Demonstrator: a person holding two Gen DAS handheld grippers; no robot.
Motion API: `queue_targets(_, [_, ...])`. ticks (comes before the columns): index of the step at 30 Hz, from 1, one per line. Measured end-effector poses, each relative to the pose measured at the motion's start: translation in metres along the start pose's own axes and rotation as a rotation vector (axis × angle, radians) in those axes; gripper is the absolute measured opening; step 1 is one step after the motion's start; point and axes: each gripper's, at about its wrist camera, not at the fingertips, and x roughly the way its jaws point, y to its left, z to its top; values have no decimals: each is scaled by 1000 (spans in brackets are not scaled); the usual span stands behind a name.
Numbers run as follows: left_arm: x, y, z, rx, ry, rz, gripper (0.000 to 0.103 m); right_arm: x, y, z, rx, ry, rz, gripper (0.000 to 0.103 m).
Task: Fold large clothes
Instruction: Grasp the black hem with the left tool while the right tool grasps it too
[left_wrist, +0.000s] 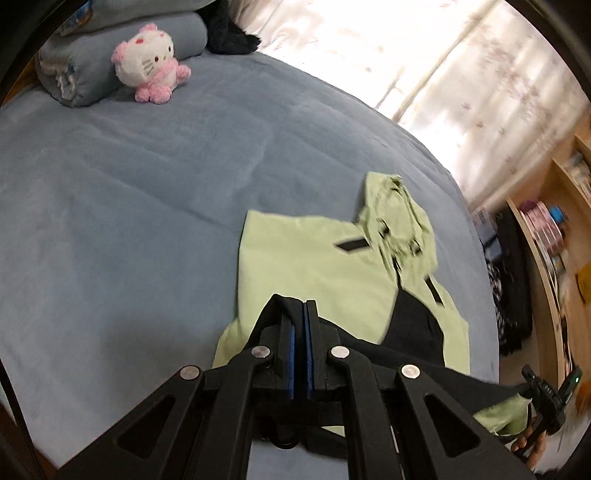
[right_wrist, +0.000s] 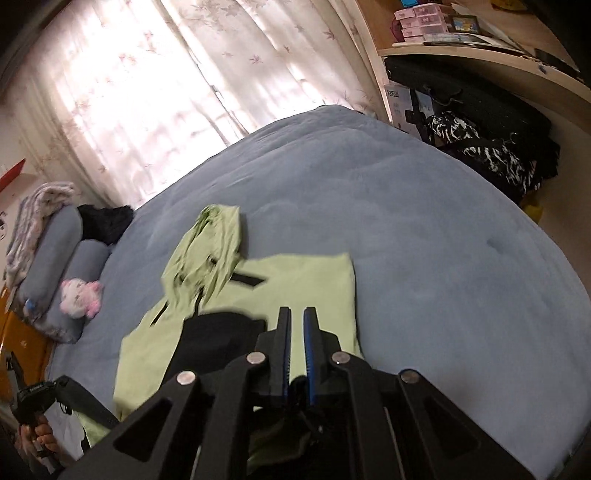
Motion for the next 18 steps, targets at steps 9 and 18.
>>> queue_targets(9, [111, 25, 54, -96, 73, 30, 25, 102, -3, 33, 17, 77, -50, 21])
queue_targets(18, [154, 23, 37, 133, 197, 65, 31, 144, -35, 4, -27, 221, -96, 38])
